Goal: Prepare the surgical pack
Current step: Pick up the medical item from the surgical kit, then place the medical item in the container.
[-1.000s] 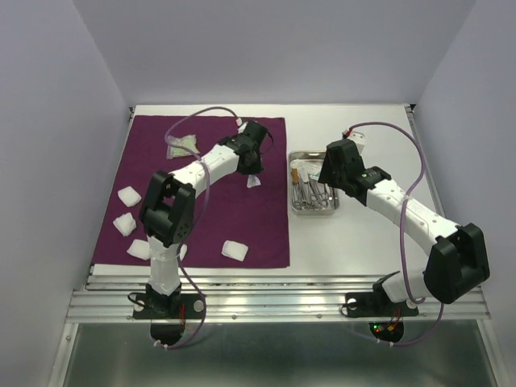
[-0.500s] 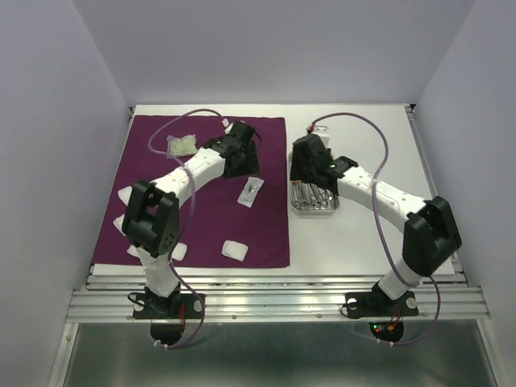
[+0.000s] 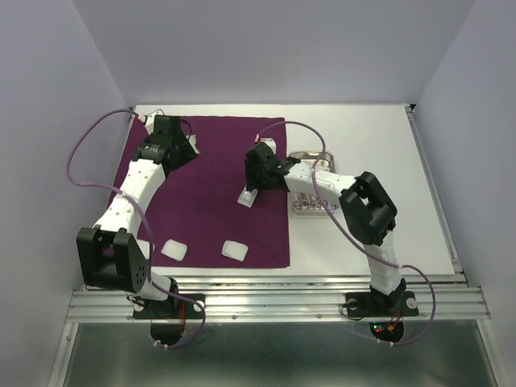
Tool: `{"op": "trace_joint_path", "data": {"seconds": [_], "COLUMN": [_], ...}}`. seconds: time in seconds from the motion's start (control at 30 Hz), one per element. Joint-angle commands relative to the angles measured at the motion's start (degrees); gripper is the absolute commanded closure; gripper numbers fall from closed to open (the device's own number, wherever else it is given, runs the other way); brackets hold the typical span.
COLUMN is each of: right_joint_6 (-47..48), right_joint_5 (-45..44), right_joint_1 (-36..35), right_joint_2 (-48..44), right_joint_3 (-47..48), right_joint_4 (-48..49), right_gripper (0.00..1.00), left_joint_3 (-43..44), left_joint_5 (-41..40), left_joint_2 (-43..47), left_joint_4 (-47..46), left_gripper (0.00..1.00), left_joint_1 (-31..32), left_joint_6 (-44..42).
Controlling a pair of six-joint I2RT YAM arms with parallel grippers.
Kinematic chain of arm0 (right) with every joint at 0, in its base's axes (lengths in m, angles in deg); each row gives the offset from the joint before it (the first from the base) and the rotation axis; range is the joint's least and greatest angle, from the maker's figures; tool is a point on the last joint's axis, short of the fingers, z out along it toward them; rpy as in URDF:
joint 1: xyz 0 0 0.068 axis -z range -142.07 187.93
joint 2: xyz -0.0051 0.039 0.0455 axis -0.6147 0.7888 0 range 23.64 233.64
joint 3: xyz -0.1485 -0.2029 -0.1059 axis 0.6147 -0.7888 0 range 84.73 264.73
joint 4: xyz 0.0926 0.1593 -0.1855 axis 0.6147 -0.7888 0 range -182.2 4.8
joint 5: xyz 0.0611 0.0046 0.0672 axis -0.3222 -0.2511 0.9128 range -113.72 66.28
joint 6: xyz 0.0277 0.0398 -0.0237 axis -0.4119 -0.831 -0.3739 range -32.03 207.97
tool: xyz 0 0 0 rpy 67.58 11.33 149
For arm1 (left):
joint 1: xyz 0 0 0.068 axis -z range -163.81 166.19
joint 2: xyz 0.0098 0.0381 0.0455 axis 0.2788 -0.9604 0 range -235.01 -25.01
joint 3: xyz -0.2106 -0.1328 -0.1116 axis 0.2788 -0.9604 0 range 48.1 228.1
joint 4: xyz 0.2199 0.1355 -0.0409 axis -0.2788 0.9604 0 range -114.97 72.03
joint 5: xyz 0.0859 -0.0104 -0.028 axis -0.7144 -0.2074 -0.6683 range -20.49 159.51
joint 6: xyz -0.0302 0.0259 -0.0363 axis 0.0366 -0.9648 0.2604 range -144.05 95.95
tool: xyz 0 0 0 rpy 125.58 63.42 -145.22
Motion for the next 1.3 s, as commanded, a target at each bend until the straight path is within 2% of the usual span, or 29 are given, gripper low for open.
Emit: {"op": "trace_joint_path", "data": {"seconds": [0.0, 0.23, 0.37, 0.4, 0.5, 0.57, 0.77, 0.83, 0.97, 1.03, 1.13, 1.2, 1.27], "right_joint_6": [-3.03, -4.09, -4.61, -4.62, -4.27, -3.65, -1.89, -0.23, -0.92, -3.29, -6.8, -14.42, -17.61], "right_joint_5": [2.6, 4.71, 4.8, 4.45, 3.84, 3.31, -2.39, -5.48, -8.47, -8.99, -10.14, -9.61, -9.17], "right_joint_1": [-0.27, -0.27, -0.27, -0.27, -0.27, -0.27, -0.27, -0.27, 4.29, 8.42, 12.3, 17.2, 18.79], "right_joint_2": [3.59, 8.25, 8.26, 7.47, 6.06, 4.66, -1.49, -5.97, -14.93, -17.84, -19.6, -21.27, -21.28], "right_joint_3": [5.77, 8.76, 8.42, 7.72, 6.66, 6.22, 3.59, -0.01, -8.36, -10.56, -14.6, -17.42, -18.56], "right_joint_4": [1.8, 1.98, 2.15, 2.76, 3.56, 3.82, 3.82, 5.4, 9.36, 9.45, 9.27, 9.36, 9.62], "right_gripper": [0.35, 0.43, 0.6, 0.69, 0.85, 0.91, 0.94, 0.93, 0.91, 0.85, 0.86, 0.87, 0.87], "left_joint_3": [-1.64, -3.49, -3.84, -4.19, -4.37, -4.46, -4.54, -4.8, -5.42, -5.77, -5.86, -5.51, -5.34], "left_joint_5": [0.46, 1.87, 2.22, 1.79, 1.52, 1.52, 1.7, 1.7, 1.34, 1.96, 2.49, 2.66, 2.93], "left_joint_2": [1.31, 1.49, 1.83, 2.1, 2.54, 2.63, 2.36, 2.28, 2.72, 2.72, 2.1, 1.92, 2.19], "left_joint_4": [1.02, 0.05, -0.03, -0.29, -0.56, -0.74, -0.74, -0.65, -0.82, -1.09, -1.26, -1.09, -1.09], "left_gripper": [0.3, 0.31, 0.32, 0.32, 0.32, 0.32, 0.32, 0.32, 0.32, 0.32, 0.32, 0.32, 0.32], "left_joint_1": [0.39, 0.39, 0.39, 0.39, 0.39, 0.39, 0.39, 0.39, 0.39, 0.39, 0.39, 0.39, 0.39], "left_joint_6": [-1.41, -2.2, -2.46, -2.2, -2.03, -2.02, -1.94, -2.2, -2.38, -2.03, -1.94, -1.94, -1.94]}}
